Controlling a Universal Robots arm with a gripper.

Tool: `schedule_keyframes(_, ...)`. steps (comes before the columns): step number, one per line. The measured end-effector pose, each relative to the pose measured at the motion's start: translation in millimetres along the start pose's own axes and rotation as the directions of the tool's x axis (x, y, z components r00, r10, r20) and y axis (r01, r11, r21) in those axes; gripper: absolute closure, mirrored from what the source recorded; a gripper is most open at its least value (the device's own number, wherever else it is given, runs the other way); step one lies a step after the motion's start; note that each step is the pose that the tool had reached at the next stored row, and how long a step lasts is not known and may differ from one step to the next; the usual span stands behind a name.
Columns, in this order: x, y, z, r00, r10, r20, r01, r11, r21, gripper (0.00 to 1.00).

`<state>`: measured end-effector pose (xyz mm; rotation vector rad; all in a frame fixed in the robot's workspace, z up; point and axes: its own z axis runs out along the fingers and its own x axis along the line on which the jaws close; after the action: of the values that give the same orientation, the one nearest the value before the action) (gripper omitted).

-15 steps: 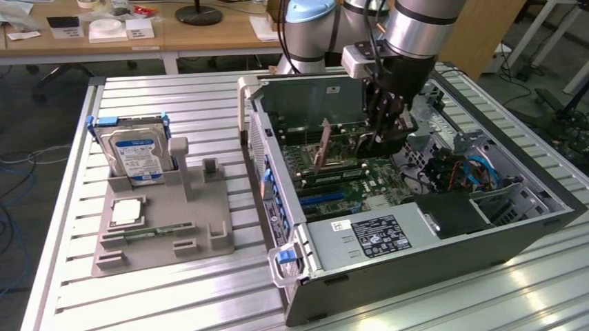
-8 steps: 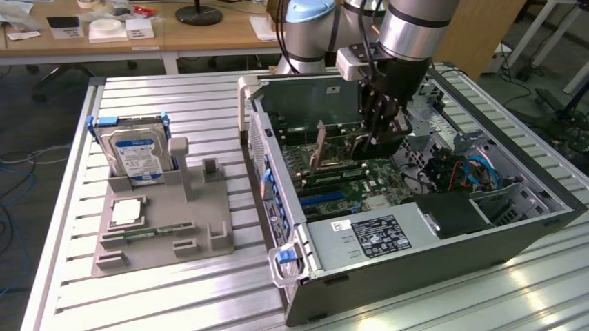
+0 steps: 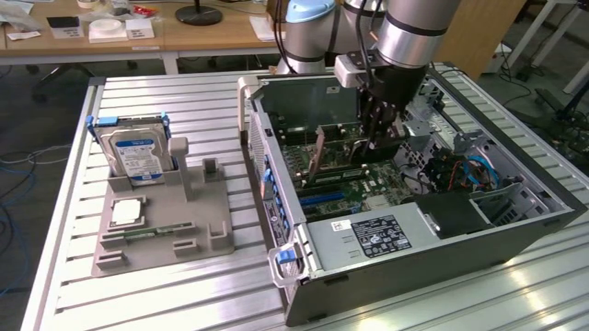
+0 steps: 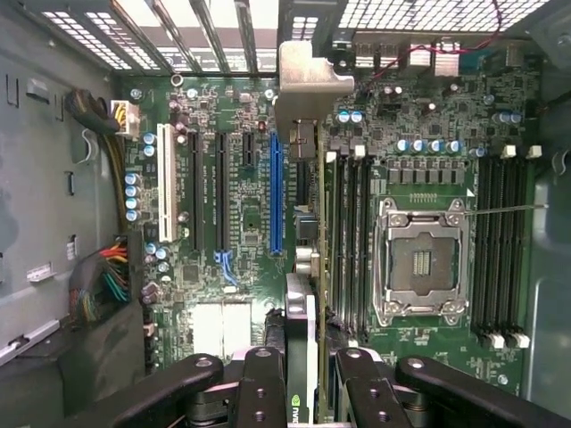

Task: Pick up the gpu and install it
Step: 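Insert the gpu into the slot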

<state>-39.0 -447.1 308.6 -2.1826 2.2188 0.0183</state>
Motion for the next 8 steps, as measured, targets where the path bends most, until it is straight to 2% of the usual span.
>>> schedule_keyframes(8,2.5,2.8,7.5,1.0000,0.000,-0.0001,0.000,1.0000,0.0000,0.73)
